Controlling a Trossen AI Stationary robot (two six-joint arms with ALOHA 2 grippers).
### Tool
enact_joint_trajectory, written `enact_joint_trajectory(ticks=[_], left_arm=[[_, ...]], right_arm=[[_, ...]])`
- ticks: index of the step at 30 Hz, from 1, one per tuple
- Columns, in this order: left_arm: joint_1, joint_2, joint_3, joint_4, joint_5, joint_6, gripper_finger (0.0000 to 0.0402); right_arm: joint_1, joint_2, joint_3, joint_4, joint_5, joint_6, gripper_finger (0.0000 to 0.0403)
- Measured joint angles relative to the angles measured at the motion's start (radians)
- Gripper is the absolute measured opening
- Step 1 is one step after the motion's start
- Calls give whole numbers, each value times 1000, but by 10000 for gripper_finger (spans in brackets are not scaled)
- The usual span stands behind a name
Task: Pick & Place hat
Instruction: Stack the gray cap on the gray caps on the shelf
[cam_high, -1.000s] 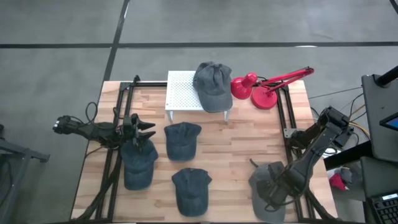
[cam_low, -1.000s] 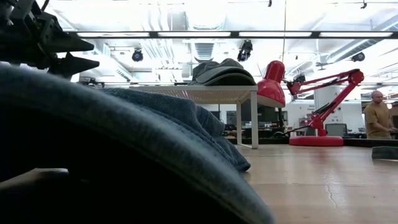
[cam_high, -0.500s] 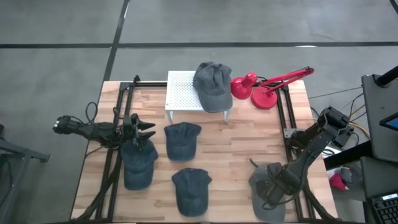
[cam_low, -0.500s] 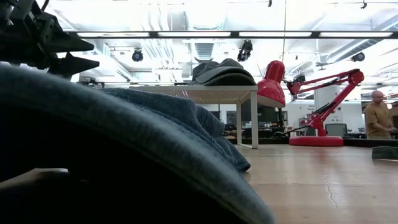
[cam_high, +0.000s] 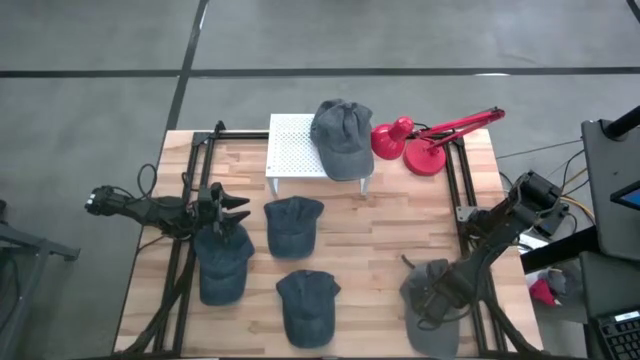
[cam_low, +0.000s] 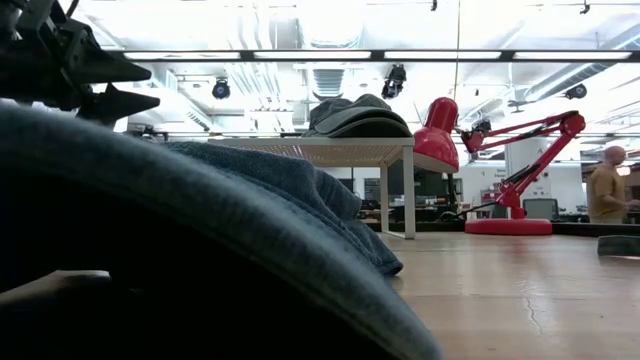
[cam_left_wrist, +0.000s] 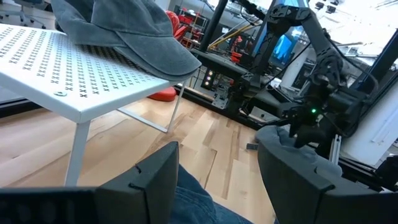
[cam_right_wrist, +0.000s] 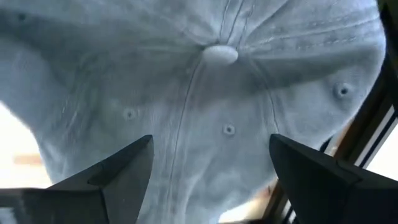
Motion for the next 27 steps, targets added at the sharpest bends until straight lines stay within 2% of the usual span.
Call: enact_joint_trajectory(ticks=[7, 14, 20, 27], left_arm=[[0, 0, 0, 12, 0, 0, 223], [0, 0, 0, 12, 0, 0, 223], [0, 0, 0, 11, 0, 0, 223], [0, 0, 0, 11, 0, 0, 223]], right_arm=[[-38, 0, -50, 38, 1, 0, 313], [-53, 0, -115, 183, 1, 11, 303], [-74, 0, -142, 207, 1, 10, 293], [-87, 0, -151, 212, 7, 11, 258]])
